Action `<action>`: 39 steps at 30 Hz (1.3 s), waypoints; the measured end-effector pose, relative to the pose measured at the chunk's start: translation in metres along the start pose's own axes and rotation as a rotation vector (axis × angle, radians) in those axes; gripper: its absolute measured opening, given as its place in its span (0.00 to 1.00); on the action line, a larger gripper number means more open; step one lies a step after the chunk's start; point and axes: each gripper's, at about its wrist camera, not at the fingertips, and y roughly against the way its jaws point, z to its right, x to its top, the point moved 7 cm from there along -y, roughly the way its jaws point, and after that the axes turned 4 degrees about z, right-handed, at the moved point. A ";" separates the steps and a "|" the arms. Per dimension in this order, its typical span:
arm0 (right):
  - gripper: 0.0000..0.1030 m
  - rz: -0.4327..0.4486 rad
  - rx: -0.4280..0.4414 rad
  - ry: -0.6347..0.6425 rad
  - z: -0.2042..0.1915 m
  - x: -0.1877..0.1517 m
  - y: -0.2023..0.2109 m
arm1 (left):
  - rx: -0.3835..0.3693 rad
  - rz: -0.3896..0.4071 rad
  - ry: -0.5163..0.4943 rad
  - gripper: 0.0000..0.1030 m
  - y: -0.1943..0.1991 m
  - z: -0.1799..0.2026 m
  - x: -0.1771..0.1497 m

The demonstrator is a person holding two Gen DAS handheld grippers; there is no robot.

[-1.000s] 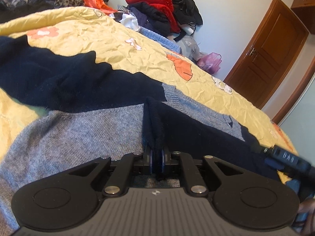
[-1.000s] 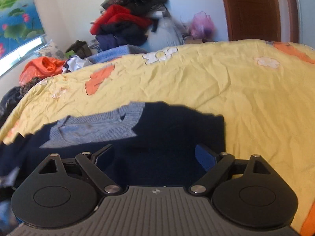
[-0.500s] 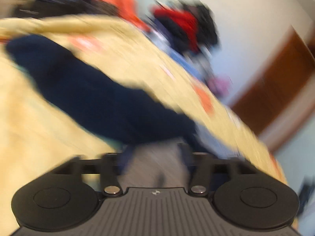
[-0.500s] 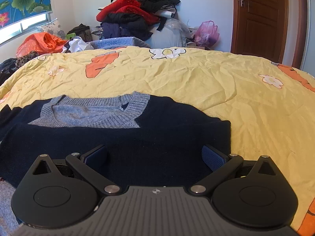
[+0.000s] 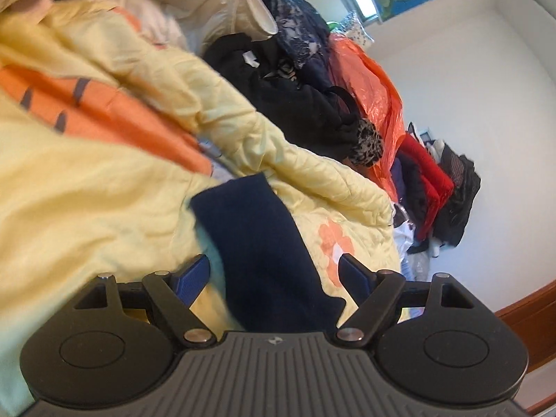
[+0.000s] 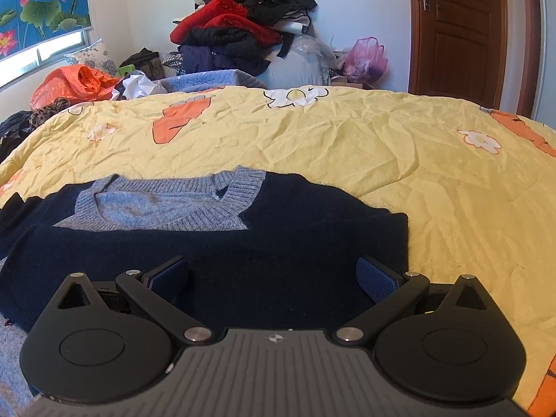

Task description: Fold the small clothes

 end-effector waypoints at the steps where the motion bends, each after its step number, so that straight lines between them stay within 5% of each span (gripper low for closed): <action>1: 1.00 0.000 0.000 0.000 0.000 0.000 0.000 | 0.026 0.001 -0.036 0.61 -0.006 0.002 0.000; 3: 1.00 0.001 0.001 -0.002 0.000 0.000 0.000 | 0.103 0.012 -0.106 0.18 -0.014 0.002 -0.001; 5: 1.00 0.002 0.003 -0.005 0.000 0.000 0.001 | 0.149 0.023 -0.154 0.06 -0.018 -0.002 0.000; 9: 1.00 0.002 0.003 -0.005 0.000 0.000 0.001 | 0.210 0.113 -0.276 0.04 -0.003 0.021 -0.006; 14: 1.00 0.004 0.007 -0.011 0.001 0.001 0.001 | 0.031 0.206 -0.620 0.04 0.044 0.124 -0.075; 19: 1.00 0.008 0.014 -0.022 0.002 0.001 0.002 | -0.221 0.005 -0.982 0.04 0.072 0.194 -0.246; 23: 1.00 0.012 0.024 -0.035 0.004 0.001 0.003 | -0.277 -0.122 -1.112 0.04 0.077 0.190 -0.346; 26: 1.00 0.016 0.032 -0.046 0.004 0.001 0.005 | -0.217 -0.140 -1.161 0.04 0.069 0.177 -0.362; 36: 0.98 -0.017 0.010 -0.038 0.002 0.005 0.008 | -0.250 -0.151 -1.048 0.04 0.072 0.175 -0.352; 37: 0.96 -0.020 0.021 -0.079 -0.001 0.009 0.013 | -0.257 -0.151 -1.038 0.04 0.072 0.175 -0.350; 39: 0.98 -0.002 0.181 -0.226 -0.014 0.019 0.032 | -0.265 -0.156 -1.021 0.04 0.072 0.175 -0.349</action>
